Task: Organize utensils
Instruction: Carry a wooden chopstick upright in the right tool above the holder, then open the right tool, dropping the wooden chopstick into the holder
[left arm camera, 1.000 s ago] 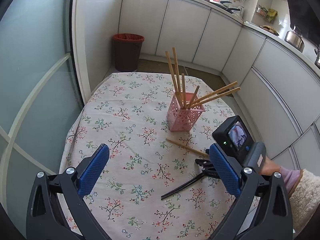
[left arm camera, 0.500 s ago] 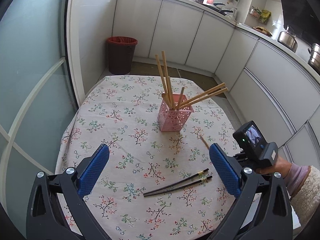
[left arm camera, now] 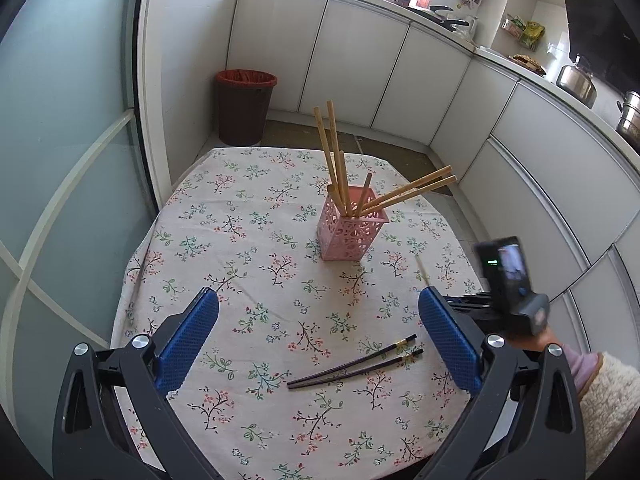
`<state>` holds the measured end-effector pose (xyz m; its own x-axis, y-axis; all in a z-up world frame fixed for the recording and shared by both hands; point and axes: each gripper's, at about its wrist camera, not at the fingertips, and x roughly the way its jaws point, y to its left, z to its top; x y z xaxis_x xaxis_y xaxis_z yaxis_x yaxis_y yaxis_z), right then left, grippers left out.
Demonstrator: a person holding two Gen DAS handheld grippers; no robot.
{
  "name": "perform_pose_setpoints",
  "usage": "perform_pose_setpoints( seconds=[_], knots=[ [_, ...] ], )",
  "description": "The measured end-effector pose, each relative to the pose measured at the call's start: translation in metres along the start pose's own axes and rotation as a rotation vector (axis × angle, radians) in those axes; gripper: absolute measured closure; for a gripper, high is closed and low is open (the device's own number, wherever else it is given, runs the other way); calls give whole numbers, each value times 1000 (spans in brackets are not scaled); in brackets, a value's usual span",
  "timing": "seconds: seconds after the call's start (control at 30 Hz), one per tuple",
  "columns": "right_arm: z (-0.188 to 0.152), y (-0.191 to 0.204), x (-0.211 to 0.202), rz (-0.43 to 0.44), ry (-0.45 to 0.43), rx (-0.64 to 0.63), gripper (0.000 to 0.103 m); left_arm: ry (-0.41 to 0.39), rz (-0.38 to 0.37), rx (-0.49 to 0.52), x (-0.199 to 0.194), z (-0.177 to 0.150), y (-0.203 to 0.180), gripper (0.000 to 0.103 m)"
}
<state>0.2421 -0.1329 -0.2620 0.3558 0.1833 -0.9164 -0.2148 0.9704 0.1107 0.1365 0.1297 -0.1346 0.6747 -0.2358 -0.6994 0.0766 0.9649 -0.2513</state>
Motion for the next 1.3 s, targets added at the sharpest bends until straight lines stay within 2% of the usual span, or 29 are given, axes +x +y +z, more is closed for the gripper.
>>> perform_pose_setpoints(
  seconds=[0.2, 0.27, 0.47, 0.67, 0.77, 0.93, 1.17, 1.23, 1.3],
  knots=[
    [-33, -1, -109, 41, -357, 28, 95, 0, -6, -5, 0, -4, -2, 7],
    [-31, -2, -136, 70, -423, 50, 96, 8, -5, -11, 3, -5, 0, 7],
    [-8, 13, -213, 133, -607, 88, 96, 36, -16, -52, 12, -9, 9, 7],
    [56, 39, -261, 171, -729, 73, 96, 55, -21, -79, 20, -14, 18, 7],
    [87, 51, -259, 164, -766, 67, 96, 56, -25, -90, 25, -15, 23, 7],
    [124, 61, -217, 137, -772, 93, 96, 62, -27, -114, 34, -16, 35, 7],
    [148, 58, -112, 91, -732, 126, 95, 81, -45, -142, 45, -16, 47, 7],
    [149, 57, -92, 94, -710, 139, 95, 76, -43, -146, 44, -16, 49, 7],
    [146, 56, -88, 112, -692, 147, 92, 64, -39, -157, 43, -14, 51, 7]
  ],
)
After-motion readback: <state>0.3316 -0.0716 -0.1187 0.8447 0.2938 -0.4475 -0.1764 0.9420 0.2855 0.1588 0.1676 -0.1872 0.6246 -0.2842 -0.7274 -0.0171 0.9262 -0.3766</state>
